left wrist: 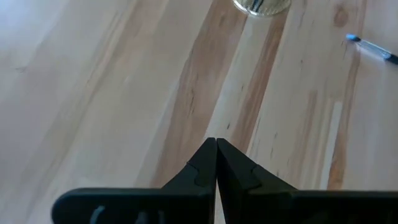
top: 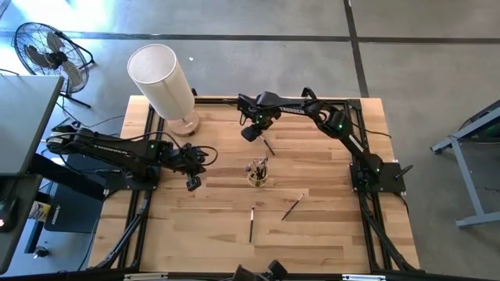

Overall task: Put items in baskets/containers
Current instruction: Put the eyeshadow brush into the wire organizer

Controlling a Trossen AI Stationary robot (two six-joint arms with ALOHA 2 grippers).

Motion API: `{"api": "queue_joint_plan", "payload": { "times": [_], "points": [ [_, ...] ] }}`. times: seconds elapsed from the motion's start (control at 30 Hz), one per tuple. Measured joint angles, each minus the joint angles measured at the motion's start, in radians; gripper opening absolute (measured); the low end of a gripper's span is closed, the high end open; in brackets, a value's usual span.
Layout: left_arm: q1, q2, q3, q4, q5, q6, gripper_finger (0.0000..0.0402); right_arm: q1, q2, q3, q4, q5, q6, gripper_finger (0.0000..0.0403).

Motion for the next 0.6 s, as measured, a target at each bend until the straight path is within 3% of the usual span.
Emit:
{"api": "queue_joint_plan", "payload": {
  "times": [0.13, 0.37, 0.6],
  "points": [
    [0.0, 0.0, 0.0, -0.012, 0.011, 0.0, 0.0, -0.001, 0.012, 0.002, -0.003, 0.015, -0.028, 0.0098],
    [0.0, 0.0, 0.0, -0.024, 0.025, 0.003, 0.0, -0.014, 0.02, 0.002, -0.035, 0.015, -0.096, 0.0009],
    [0.0, 0.0, 0.0, -0.032, 0.025, 0.026, 0.0, 0.002, -0.009, -0.004, -0.058, 0.043, -0.113, 0.0003]
  ]
}}
